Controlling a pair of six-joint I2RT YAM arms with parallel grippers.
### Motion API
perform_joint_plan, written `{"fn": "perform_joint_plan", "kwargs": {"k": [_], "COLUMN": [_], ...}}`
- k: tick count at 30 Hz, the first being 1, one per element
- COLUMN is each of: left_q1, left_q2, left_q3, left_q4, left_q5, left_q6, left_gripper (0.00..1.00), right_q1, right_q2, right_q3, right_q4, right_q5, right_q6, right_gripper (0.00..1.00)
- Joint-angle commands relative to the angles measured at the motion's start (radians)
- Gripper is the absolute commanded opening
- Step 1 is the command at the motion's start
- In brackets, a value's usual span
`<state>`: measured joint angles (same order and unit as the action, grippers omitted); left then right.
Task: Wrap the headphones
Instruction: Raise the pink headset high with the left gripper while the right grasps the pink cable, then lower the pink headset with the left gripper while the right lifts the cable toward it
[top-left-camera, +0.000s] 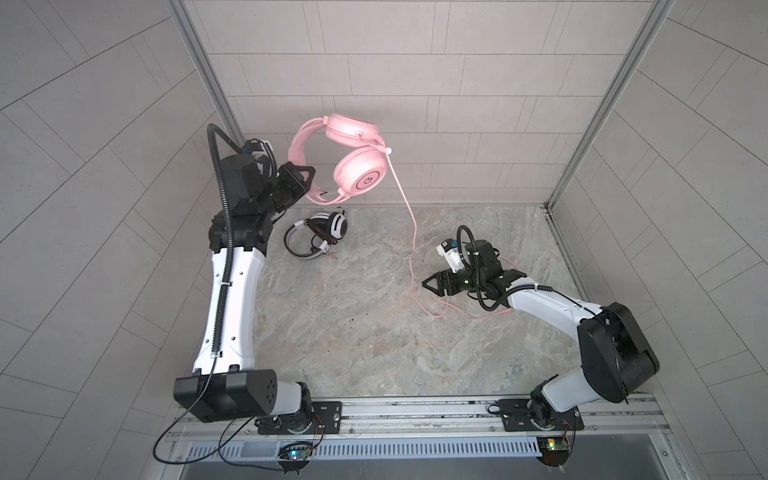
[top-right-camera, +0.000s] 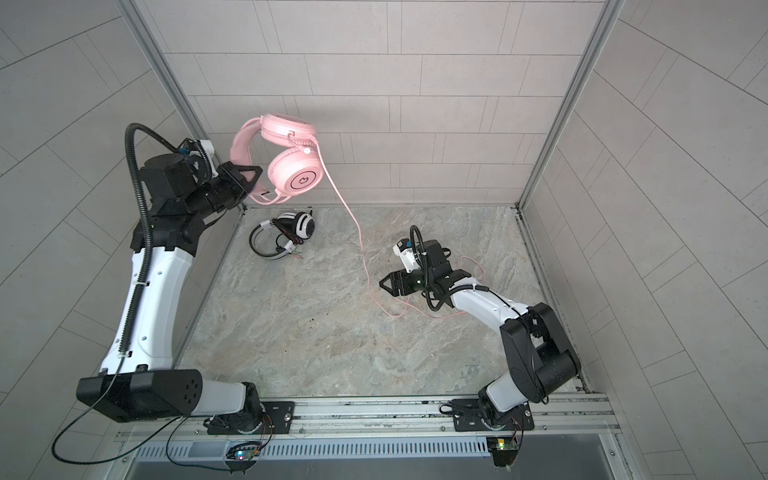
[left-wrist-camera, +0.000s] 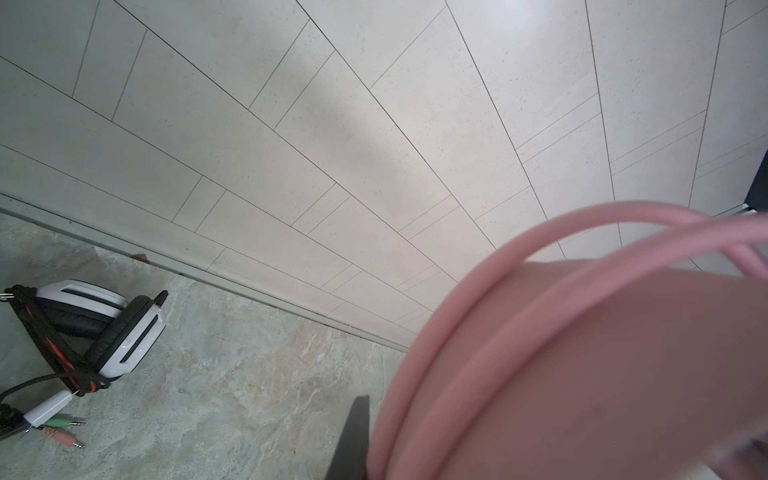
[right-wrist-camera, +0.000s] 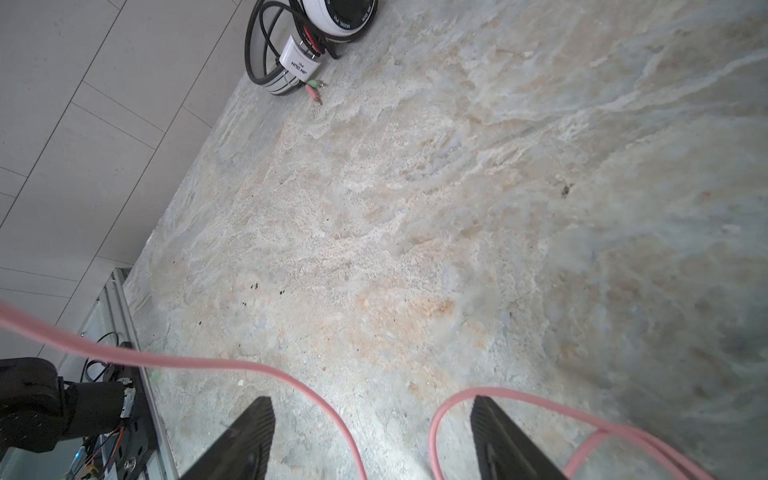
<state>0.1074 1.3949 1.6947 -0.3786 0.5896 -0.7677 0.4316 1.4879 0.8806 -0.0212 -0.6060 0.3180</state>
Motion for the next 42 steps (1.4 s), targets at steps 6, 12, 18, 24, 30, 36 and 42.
{"fn": "perform_joint_plan", "kwargs": {"k": [6,12,18,24,30,36,42], "left_q1": [0.008,0.012,0.018,0.023,0.02,-0.01,-0.121], "left_q2": [-0.024,-0.035,-0.043,-0.048,-0.051,-0.04,-0.057], "left_q3": [-0.006,-0.012,-0.037,-0.067,-0.118,-0.156,-0.19], "left_q4": [0.119,0.104,0.1,0.075,0.017,-0.06,-0.087], "left_q5": [0.021,0.004,-0.018,-0.128,-0.289,-0.382,-0.594], "left_q6": [-0.075,-0.059,-0.05,-0.072,-0.051,0.071,0.247], "left_gripper": [0.0,0.0,0.0,0.0,0.0,0.0,0.0], "right_q1": [0.069,0.148,0.179,0.179,0.219,0.309,0.369], "right_q2": [0.064,0.212,0.255,0.2,0.047,-0.093,-0.136], "right_q3": [-0.001,0.033,-0.003,-0.05,0.004,0.187,0.398], "right_q4": [0.154,0.34,0.399,0.28,-0.101,-0.491,-0.735], "right_q5": [-0.025,-0.077,-0.058,0.053,0.281,0.497,0.594], "right_q6": [0.035,0.131,0.164,0.121,-0.018,-0.162,-0.23], "right_gripper": [0.74,0.69,0.54,0.11,0.0,0.0,0.0]}}
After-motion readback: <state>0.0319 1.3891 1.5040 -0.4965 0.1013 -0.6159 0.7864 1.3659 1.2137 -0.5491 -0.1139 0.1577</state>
